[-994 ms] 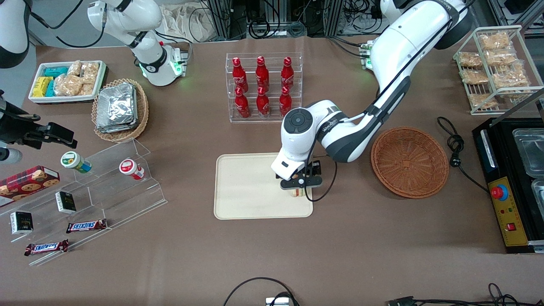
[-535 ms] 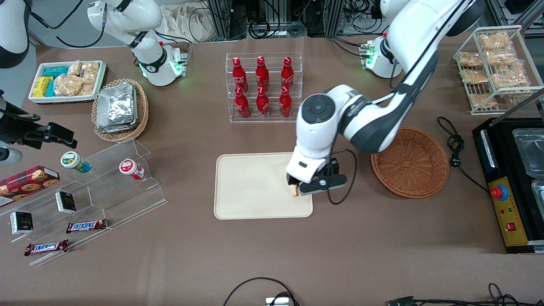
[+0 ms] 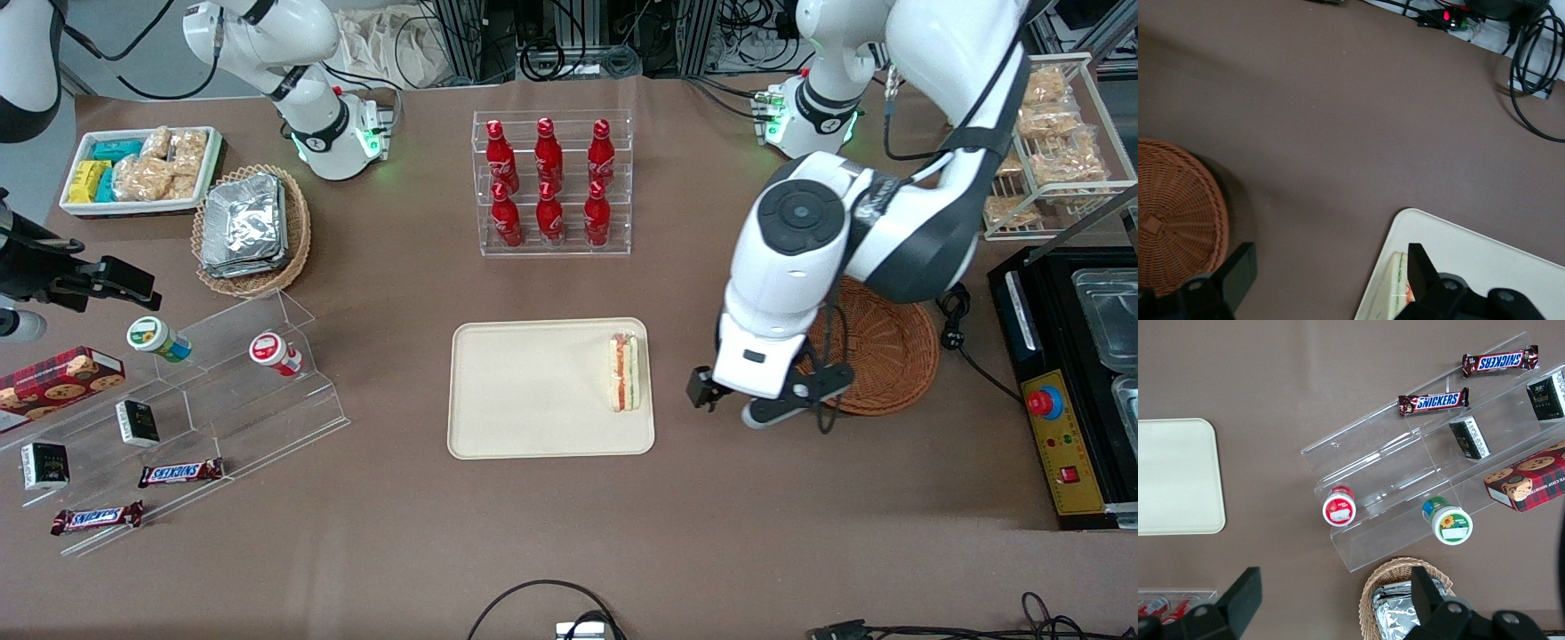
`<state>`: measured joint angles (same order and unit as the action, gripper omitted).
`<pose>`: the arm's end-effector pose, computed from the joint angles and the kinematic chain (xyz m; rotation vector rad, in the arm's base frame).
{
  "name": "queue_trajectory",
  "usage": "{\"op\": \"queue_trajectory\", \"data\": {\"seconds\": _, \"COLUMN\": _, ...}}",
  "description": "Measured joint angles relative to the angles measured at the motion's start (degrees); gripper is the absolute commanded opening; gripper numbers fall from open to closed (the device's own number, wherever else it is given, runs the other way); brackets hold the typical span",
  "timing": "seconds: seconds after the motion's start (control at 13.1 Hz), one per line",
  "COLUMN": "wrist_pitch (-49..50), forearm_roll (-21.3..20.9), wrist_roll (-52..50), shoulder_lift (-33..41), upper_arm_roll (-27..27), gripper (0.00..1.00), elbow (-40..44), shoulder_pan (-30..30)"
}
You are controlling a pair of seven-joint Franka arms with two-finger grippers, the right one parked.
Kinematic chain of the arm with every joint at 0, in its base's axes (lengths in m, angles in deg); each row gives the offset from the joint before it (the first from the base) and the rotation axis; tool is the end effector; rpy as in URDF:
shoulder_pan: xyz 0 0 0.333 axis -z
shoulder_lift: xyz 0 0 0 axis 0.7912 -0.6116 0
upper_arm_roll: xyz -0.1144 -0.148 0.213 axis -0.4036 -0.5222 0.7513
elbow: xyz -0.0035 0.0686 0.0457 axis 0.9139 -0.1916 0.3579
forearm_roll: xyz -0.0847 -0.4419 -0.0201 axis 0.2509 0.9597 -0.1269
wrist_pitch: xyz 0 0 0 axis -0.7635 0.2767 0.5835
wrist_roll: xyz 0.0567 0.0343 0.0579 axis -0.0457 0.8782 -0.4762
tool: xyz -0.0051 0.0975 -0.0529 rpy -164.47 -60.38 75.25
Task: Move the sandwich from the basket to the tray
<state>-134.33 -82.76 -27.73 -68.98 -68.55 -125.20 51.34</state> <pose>0.6612 -0.3296 0.4368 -3.0274 -0.6229 -0.2811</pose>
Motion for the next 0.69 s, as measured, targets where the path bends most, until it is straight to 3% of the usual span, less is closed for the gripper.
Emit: {"op": "queue_trajectory", "data": {"seconds": 0.69, "wrist_pitch": 2.6, "forearm_roll": 5.1, "wrist_roll": 9.8, "shoulder_lift": 4.2, "upper_arm_roll": 0.7, "gripper": 1.00, "elbow": -0.1, "shoulder_pan": -6.0}}
